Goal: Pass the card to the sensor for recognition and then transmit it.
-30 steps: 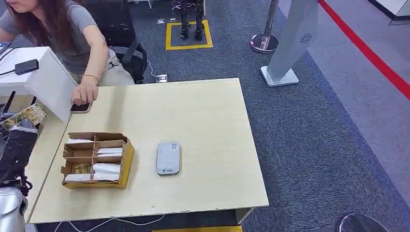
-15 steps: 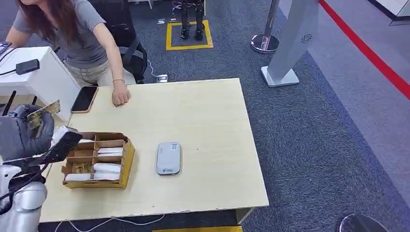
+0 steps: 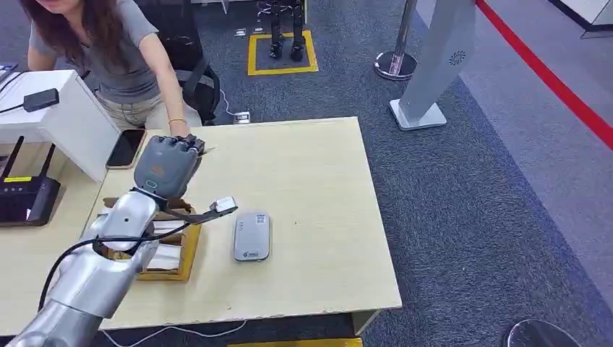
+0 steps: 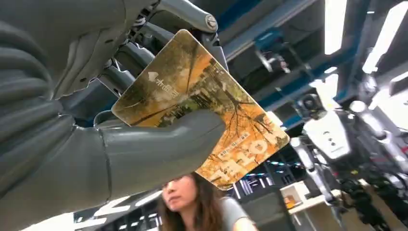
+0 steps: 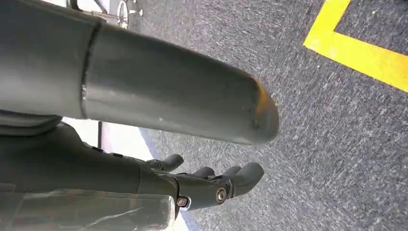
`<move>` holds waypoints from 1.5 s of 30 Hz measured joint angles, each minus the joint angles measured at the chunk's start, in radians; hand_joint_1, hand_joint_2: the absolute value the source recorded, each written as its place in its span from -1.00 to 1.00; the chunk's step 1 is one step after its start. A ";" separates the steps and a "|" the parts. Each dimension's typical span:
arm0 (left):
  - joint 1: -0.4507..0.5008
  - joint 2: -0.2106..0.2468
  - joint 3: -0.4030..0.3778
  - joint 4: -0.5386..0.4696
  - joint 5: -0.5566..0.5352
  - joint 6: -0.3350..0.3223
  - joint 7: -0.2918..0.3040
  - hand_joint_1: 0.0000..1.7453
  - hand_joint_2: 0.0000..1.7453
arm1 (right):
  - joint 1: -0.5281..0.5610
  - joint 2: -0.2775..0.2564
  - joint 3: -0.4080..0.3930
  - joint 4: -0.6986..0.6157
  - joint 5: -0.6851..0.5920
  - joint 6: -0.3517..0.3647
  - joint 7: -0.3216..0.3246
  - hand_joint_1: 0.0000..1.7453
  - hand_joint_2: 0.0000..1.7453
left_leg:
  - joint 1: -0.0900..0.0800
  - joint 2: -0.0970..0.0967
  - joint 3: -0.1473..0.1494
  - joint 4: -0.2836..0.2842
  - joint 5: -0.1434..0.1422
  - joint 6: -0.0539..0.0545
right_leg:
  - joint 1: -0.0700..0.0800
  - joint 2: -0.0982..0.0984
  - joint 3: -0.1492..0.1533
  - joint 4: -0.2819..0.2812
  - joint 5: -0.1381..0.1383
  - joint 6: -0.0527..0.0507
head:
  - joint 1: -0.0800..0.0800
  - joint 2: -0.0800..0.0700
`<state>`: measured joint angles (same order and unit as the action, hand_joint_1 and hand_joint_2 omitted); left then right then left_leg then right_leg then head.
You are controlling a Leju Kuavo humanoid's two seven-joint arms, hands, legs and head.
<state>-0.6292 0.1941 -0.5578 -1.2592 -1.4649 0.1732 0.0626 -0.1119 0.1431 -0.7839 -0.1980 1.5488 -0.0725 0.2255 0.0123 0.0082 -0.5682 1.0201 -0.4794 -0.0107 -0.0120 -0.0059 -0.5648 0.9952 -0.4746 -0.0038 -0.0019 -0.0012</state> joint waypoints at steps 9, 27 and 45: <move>-0.097 -0.039 -0.111 0.127 0.001 -0.057 0.010 1.00 1.00 | -0.004 0.000 0.018 0.000 0.000 0.005 0.003 -1.00 -1.00 | 0.000 0.000 -0.001 0.000 0.000 0.000 | 0.000 0.000 -0.001 0.000 0.000 0.000 | 0.000 0.000; -0.173 -0.109 -0.201 0.276 0.098 -0.113 -0.028 1.00 1.00 | -0.011 0.000 0.045 -0.004 0.000 0.008 0.011 -1.00 -1.00 | 0.000 0.000 -0.001 0.000 0.000 0.000 | 0.000 0.000 -0.001 0.000 0.000 0.000 | 0.000 0.000; -0.089 -0.156 -0.346 0.291 0.164 -0.130 -0.018 1.00 1.00 | -0.016 0.000 0.053 -0.004 -0.003 0.008 0.017 -1.00 -1.00 | 0.000 0.000 -0.002 0.000 0.000 0.000 | 0.000 0.000 -0.001 0.000 0.000 0.000 | 0.000 0.000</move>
<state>-0.7180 0.0381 -0.9041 -0.9678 -1.3012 0.0431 0.0450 -0.1279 0.1431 -0.7309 -0.2018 1.5457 -0.0645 0.2422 0.0122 0.0080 -0.5698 1.0206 -0.4796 -0.0104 -0.0122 -0.0057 -0.5657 0.9952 -0.4747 -0.0033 -0.0015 -0.0015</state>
